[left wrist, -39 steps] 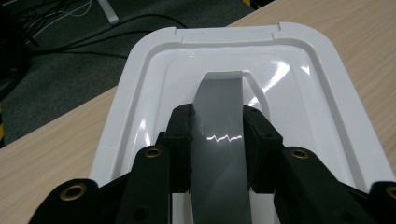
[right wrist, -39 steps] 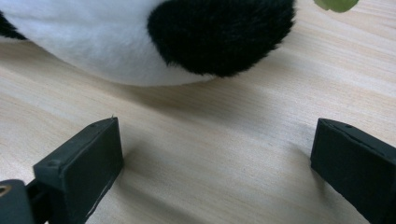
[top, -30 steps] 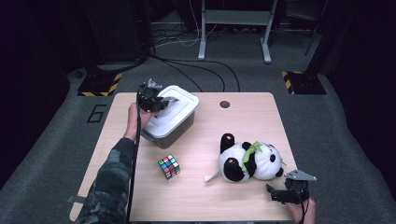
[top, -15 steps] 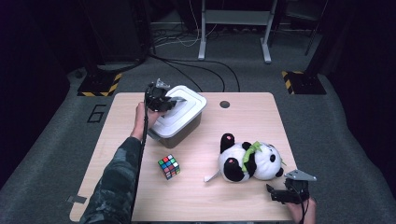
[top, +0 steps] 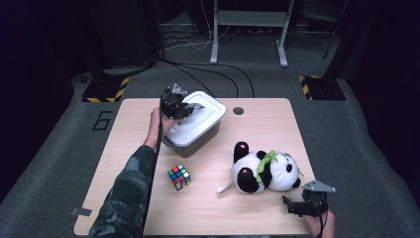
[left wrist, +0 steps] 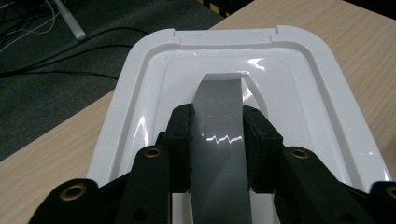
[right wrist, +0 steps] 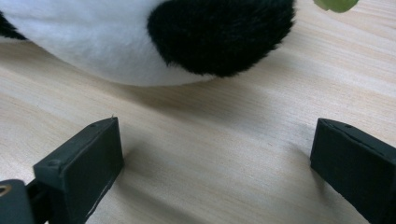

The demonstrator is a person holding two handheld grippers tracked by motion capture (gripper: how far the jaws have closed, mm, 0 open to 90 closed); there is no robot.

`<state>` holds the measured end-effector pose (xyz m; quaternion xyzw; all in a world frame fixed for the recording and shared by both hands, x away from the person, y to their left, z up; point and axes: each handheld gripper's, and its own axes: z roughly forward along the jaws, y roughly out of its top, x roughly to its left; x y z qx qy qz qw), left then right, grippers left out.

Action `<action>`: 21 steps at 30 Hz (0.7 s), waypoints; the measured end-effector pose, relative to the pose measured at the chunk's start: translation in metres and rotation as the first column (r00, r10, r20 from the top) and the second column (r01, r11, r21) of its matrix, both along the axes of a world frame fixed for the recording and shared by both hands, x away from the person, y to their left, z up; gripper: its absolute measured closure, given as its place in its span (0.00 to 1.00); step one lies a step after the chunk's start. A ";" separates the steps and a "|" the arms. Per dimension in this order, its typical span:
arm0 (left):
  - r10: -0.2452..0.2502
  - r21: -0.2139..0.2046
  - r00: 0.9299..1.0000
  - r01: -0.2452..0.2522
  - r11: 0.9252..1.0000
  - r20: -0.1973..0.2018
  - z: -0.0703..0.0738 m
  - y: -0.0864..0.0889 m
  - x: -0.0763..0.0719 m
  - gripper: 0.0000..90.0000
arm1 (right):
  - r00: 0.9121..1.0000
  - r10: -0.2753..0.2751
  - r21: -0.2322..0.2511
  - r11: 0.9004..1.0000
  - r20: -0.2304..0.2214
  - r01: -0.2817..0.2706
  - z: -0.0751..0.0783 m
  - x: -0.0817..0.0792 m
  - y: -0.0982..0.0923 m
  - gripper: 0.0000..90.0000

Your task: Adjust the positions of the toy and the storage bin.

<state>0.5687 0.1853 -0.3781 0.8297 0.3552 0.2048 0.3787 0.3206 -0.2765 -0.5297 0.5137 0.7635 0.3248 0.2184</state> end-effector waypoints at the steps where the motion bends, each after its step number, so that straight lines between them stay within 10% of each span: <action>1: -0.004 -0.004 1.000 0.004 1.000 0.003 0.000 -0.001 0.000 0.75 | 1.000 0.000 0.000 1.000 0.000 0.000 0.000 0.000 0.000 0.02; 21: -0.060 -0.015 0.998 0.060 0.998 -0.003 0.000 -0.036 0.002 0.75 | 1.000 0.001 -0.002 1.000 0.002 -0.001 0.000 0.000 0.000 0.02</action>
